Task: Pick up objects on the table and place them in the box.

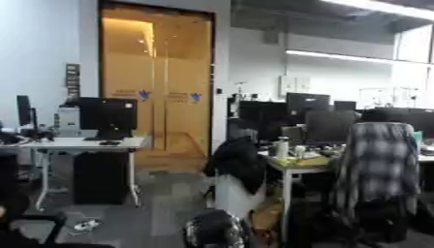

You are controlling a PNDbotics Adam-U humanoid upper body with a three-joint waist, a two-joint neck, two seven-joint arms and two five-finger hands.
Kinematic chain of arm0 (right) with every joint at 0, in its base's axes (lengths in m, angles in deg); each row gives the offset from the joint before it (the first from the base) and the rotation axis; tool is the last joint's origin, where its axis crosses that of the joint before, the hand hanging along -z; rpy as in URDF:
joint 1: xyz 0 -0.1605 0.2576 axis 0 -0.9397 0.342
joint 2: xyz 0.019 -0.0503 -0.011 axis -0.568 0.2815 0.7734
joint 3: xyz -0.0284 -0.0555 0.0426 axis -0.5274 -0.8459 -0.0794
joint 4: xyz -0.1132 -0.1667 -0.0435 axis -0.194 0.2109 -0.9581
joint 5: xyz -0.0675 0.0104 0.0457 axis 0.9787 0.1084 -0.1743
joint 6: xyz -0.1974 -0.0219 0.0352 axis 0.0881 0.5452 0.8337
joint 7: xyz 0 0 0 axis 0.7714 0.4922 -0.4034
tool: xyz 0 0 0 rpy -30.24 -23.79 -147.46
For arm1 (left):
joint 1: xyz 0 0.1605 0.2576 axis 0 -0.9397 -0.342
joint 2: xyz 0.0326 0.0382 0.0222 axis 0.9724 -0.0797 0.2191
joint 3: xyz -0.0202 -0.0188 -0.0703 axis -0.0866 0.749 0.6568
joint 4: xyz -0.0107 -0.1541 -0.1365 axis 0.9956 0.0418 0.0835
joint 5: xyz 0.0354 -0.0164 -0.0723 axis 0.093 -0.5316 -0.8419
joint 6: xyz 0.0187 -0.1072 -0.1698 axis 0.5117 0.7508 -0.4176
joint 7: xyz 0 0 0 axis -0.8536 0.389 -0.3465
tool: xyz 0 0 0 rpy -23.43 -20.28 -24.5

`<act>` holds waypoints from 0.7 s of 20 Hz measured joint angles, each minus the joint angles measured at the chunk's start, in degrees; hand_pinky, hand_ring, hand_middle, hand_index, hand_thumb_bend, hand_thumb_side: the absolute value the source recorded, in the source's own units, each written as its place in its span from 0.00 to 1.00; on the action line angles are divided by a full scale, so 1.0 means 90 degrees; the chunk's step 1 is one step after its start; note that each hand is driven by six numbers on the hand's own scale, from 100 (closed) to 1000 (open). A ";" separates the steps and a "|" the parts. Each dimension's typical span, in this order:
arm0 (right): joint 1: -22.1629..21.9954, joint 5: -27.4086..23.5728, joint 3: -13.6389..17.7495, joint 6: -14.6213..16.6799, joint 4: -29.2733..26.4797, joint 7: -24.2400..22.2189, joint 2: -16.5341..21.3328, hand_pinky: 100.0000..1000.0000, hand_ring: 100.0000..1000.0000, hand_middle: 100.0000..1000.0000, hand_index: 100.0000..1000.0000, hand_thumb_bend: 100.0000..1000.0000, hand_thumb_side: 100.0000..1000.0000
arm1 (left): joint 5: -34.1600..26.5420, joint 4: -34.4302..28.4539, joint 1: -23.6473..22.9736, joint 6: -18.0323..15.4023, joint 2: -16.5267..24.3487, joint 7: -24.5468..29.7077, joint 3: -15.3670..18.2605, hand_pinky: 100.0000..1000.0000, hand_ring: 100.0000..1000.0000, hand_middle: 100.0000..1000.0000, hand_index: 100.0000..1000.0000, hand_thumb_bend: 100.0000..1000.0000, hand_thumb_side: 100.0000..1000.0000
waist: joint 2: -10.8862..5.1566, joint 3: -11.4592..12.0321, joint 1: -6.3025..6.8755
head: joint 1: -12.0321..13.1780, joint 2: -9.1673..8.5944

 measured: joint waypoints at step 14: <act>-0.0110 0.0096 0.0355 -0.0365 0.0000 0.0212 -0.0065 0.00 0.00 0.00 0.00 0.39 0.83 | -0.0680 0.0106 -0.0002 0.0712 0.0000 0.0149 0.0077 0.00 0.00 0.00 0.56 0.15 0.63 | 0.0000 -0.0012 -0.0029 | 0.1744 0.3182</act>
